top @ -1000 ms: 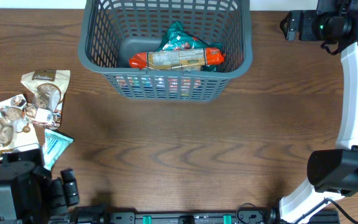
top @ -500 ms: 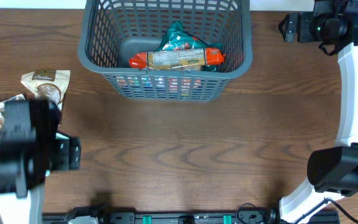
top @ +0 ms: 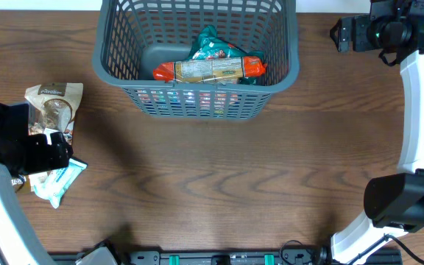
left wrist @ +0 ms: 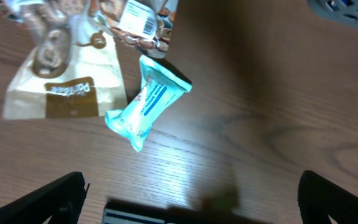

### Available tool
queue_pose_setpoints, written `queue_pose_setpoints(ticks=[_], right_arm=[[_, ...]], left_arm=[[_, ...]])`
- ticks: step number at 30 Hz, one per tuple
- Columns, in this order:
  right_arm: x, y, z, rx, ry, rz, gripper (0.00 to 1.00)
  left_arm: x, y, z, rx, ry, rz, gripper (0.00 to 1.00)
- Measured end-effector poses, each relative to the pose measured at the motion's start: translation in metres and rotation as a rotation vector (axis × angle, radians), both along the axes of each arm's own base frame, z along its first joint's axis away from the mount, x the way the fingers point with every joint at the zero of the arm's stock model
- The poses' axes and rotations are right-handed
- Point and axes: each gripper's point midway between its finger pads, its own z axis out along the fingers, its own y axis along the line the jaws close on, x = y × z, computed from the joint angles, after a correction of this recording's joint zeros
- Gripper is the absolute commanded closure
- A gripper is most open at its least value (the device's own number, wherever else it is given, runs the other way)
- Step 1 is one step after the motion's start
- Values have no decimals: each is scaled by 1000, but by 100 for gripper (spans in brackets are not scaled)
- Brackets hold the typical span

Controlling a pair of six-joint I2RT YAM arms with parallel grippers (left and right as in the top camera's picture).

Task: Pack container
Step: 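Withdraw the right arm and move the left gripper toward the wrappers, then grasp the light-blue wet-wipe pack with the left gripper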

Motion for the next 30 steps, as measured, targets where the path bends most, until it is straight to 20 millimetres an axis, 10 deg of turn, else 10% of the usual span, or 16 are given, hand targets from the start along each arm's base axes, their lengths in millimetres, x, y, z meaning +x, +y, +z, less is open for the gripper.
queue_pose_setpoints(ticks=[13,30], right_arm=[[-2,0,-2,-6,12,8,1],[-6,1,-5,-3,30,9,1]], left_arm=[[25,35,-64,-3,185,-89,1],[7,64,-136,74,331,-328,1]])
